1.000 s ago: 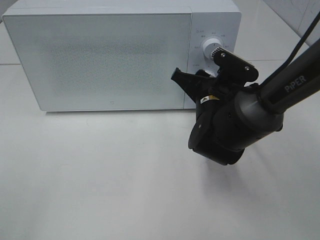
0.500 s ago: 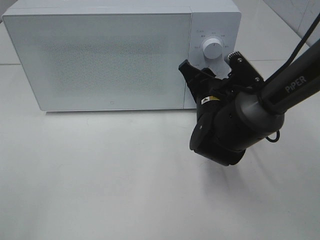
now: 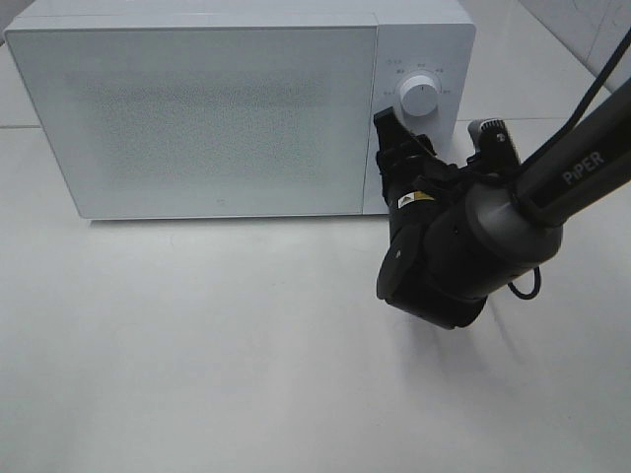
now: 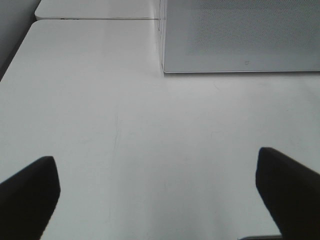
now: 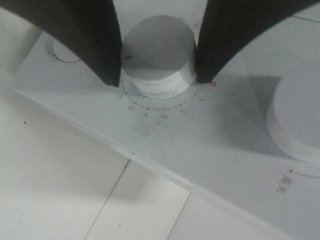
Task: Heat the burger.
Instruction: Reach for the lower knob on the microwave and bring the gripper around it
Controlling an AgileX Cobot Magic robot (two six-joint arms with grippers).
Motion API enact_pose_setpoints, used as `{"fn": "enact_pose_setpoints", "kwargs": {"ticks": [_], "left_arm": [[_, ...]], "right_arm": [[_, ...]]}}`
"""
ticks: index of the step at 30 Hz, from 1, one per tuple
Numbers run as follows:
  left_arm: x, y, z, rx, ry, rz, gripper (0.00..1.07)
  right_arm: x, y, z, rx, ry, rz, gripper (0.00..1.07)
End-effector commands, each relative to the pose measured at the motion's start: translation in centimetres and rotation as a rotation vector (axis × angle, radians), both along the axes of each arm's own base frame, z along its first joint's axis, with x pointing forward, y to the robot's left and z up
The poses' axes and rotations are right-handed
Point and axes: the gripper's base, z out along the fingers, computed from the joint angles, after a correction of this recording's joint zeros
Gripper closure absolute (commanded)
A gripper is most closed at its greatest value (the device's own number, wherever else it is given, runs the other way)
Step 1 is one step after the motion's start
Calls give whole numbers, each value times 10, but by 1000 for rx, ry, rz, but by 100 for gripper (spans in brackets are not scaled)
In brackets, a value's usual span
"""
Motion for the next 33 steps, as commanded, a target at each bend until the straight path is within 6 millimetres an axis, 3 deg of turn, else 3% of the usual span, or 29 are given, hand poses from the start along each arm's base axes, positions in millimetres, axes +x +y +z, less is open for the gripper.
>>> {"fn": "enact_pose_setpoints", "kwargs": {"ticks": [1,12,33], "left_arm": [[-2,0,0,-6,-25,7,7],[-2,0,0,-6,-25,7,7],[-2,0,0,-6,-25,7,7]], "right_arm": [[5,16,16,64,-135,119,107],[5,17,14,315,-137,89,107],[4,16,14,632,-157,32,106]]}}
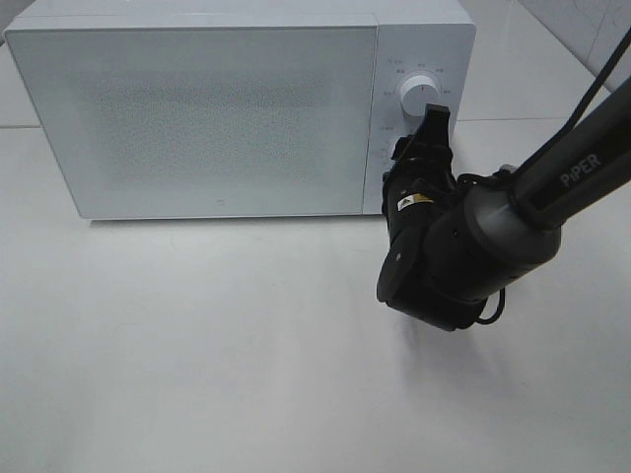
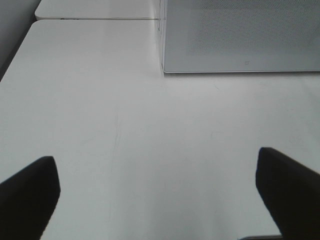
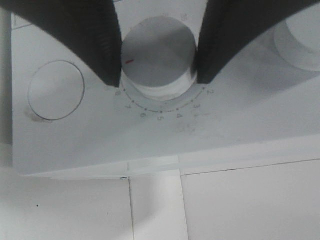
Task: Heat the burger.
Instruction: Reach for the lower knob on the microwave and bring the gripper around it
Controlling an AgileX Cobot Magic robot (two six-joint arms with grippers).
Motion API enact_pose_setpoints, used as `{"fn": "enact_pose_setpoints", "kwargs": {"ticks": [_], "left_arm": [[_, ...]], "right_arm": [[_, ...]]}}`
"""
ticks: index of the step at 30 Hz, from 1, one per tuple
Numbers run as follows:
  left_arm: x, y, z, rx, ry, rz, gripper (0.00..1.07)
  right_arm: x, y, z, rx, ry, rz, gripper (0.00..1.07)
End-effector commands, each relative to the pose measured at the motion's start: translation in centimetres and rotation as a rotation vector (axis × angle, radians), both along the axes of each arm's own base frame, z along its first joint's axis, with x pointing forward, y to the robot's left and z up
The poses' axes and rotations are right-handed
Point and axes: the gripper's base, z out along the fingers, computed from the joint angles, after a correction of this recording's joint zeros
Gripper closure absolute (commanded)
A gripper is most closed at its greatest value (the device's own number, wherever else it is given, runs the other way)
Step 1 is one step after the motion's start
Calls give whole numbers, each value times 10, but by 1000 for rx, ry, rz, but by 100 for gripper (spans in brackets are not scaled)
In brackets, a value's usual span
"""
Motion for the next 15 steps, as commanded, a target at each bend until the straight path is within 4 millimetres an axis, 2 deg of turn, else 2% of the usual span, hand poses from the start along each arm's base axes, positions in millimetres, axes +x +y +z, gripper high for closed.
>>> {"fn": "enact_pose_setpoints", "kwargs": {"ticks": [1,11,15], "left_arm": [[-2,0,0,-6,-25,7,7],[-2,0,0,-6,-25,7,7],[-2,0,0,-6,-25,7,7]], "right_arm": [[5,16,16,19,-108,118,106],[5,16,16,0,-106,122,103],[4,15,15,-16,-98,107,98]]}}
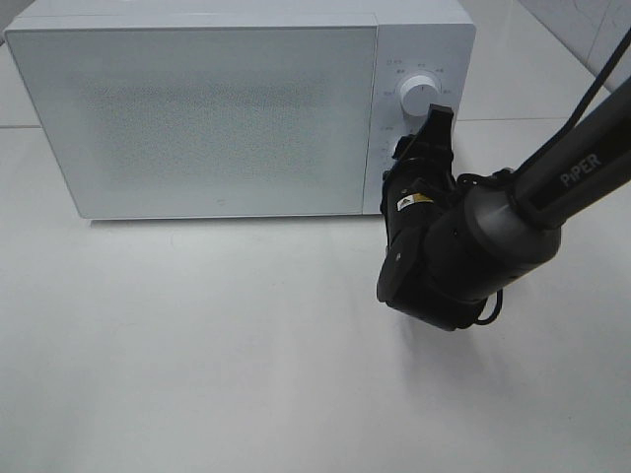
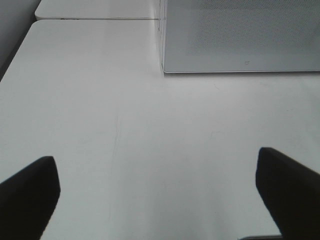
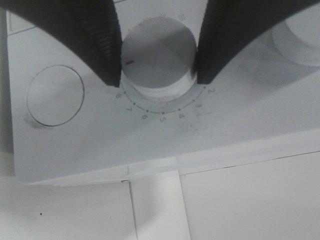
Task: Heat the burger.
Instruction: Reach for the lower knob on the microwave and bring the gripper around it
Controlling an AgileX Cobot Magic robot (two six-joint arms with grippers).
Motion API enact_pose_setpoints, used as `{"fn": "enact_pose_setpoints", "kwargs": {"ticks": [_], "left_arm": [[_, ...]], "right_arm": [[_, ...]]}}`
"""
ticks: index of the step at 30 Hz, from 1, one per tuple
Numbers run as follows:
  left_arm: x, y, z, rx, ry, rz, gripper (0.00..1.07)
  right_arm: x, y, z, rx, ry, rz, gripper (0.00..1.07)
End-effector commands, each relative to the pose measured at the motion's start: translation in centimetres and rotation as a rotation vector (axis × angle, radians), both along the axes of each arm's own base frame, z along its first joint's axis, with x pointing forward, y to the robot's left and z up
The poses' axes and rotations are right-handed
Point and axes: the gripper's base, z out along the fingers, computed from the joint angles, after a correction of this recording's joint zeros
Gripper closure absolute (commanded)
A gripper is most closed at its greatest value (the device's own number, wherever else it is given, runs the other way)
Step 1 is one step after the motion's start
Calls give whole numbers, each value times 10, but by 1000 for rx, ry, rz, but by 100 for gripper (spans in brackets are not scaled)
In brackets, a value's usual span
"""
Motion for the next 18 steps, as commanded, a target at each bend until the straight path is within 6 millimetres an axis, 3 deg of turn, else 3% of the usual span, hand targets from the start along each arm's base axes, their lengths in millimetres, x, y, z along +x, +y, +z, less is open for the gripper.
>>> {"fn": "enact_pose_setpoints", "kwargs": {"ticks": [1,12,18], "left_arm": [[-2,0,0,-6,-25,7,7],[-2,0,0,-6,-25,7,7],[-2,0,0,-6,-25,7,7]], "right_arm": [[4,12,15,-48,-86,85,93],[4,8,13,-78,-67,42,62],[-9,-1,14,-136,-44,62,45]]}}
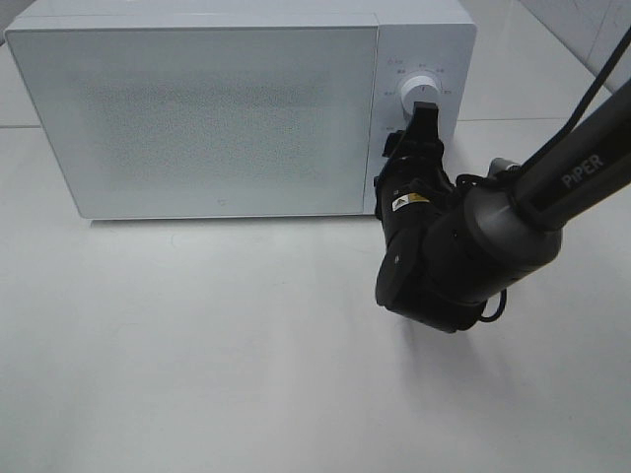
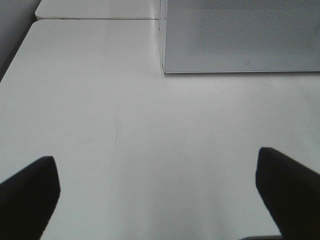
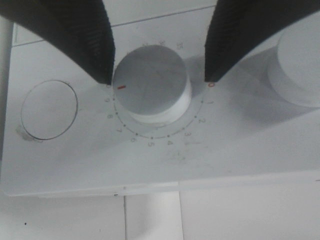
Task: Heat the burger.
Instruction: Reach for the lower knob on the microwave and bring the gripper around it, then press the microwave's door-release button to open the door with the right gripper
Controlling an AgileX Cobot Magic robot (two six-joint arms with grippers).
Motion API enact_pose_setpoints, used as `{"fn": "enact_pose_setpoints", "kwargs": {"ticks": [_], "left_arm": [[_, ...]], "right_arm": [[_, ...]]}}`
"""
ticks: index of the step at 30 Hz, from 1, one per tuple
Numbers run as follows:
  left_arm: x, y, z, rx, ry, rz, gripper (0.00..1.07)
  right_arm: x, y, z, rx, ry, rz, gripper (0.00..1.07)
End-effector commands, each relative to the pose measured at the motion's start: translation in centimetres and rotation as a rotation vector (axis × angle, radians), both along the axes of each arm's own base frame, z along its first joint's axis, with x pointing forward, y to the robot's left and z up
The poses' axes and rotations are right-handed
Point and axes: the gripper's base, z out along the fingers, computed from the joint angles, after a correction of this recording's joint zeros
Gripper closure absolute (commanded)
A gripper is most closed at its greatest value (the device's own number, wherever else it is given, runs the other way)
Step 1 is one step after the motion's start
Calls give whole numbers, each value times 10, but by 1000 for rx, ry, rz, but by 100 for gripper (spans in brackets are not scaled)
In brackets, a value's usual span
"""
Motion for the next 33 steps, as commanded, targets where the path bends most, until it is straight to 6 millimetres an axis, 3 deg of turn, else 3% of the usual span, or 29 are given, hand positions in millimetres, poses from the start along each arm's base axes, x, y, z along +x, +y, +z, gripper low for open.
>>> {"fn": "enact_pose_setpoints", "kwargs": {"ticks": [1,6,16,18,21,22,24,26,33], "left_arm": [[-2,0,0,-6,-25,7,7],[-2,0,0,-6,-25,7,7],[-2,0,0,-6,-25,7,7],[-2,0,0,-6,-25,7,7],[-2,0,0,-6,-25,7,7],[-2,0,0,-6,-25,7,7],[-2,0,0,-6,-25,7,7],[-2,0,0,-6,-25,7,7],[-2,0,0,-6,-25,7,7]], "right_arm": [[-7,-4,11,-56,-48,24,43],[-20,-13,14,-145,-23,72,37],[-50,-26,24,-321,79,247,37],[-61,-29,29,-439,124,349,37],[-63,-28,31,-482,132,386,37],[-68,-27,35,-581,147,470,37],[-70,-26,38,-620,156,515,37],[-80,-20,46,-833,174,718,37],[-96,-19,57,-1099,184,957,37]]}}
